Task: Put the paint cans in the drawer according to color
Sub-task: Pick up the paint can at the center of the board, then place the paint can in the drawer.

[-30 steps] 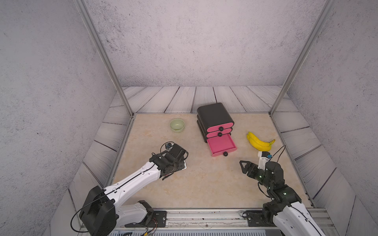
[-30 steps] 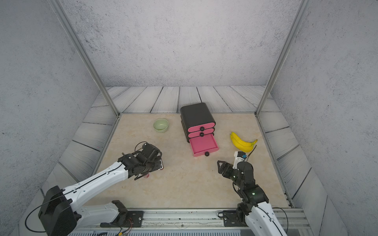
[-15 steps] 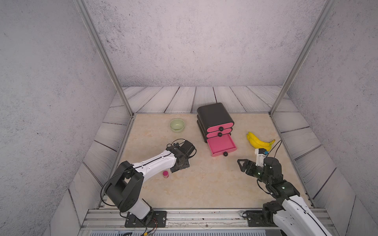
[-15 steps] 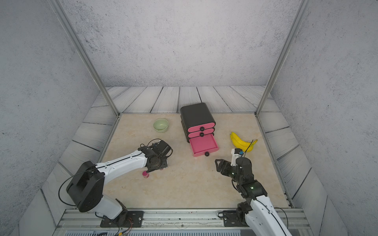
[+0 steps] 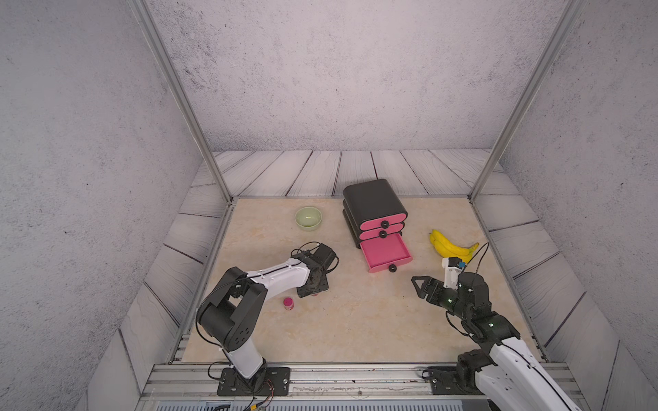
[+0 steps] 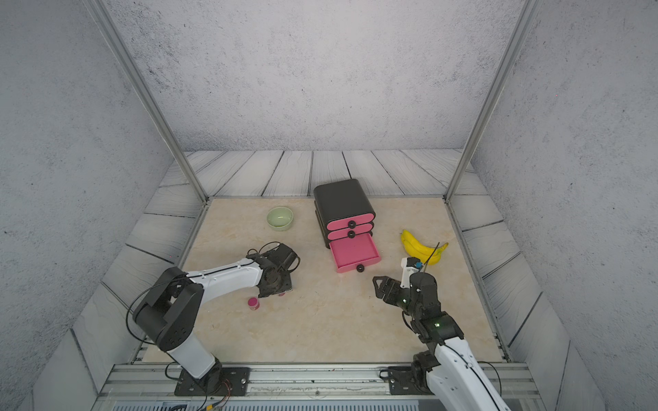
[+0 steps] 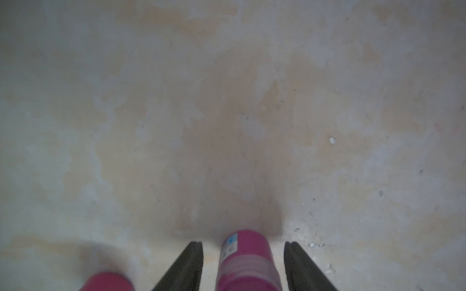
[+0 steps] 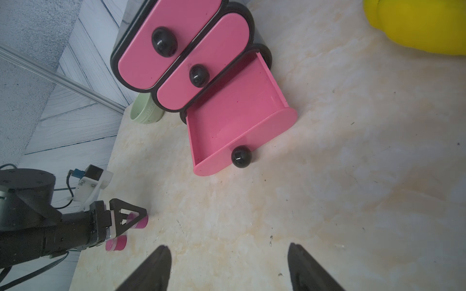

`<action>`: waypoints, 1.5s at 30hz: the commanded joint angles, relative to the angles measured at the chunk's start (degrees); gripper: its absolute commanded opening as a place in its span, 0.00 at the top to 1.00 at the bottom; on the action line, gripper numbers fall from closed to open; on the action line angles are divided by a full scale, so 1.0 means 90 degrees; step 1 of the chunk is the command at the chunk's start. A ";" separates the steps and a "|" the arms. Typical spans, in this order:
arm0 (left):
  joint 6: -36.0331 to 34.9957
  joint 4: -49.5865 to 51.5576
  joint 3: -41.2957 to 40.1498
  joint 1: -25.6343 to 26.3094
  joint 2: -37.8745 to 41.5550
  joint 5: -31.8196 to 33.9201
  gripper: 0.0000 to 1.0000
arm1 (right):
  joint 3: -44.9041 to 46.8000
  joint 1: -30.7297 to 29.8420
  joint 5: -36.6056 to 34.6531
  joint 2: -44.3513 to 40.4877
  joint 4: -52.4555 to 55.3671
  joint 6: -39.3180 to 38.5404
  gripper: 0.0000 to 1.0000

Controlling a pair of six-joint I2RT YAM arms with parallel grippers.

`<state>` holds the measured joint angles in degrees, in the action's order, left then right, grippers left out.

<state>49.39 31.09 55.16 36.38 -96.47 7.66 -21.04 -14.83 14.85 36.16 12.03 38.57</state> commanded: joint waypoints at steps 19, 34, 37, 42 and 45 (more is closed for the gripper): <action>-0.0239 0.0119 0.0379 -0.0012 0.0362 -0.0855 0.69 | -0.0093 -0.0017 -0.0102 -0.0138 0.0075 -0.0206 0.23; -0.1368 0.0348 0.4219 0.1607 -0.1360 -0.0050 0.69 | -0.0203 -0.0008 -0.1896 -0.2156 0.1431 -0.0455 0.23; -0.1730 0.0653 0.5257 0.1865 -0.2133 0.0404 0.69 | -0.0401 -0.0003 -0.2001 -0.2144 0.1622 -0.0564 0.23; -0.2380 0.0789 0.6595 0.2176 -0.3307 0.1208 0.69 | -0.0795 -0.0003 -0.2139 -0.2072 0.1875 -0.0744 0.23; -0.2600 0.0642 0.7107 0.2191 -0.3818 0.1393 0.68 | -0.0964 -0.0004 -0.2169 -0.2058 0.2002 -0.0892 0.23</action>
<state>30.22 35.70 115.33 56.18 -128.35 14.87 -27.77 -14.83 -2.63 17.56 27.77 32.91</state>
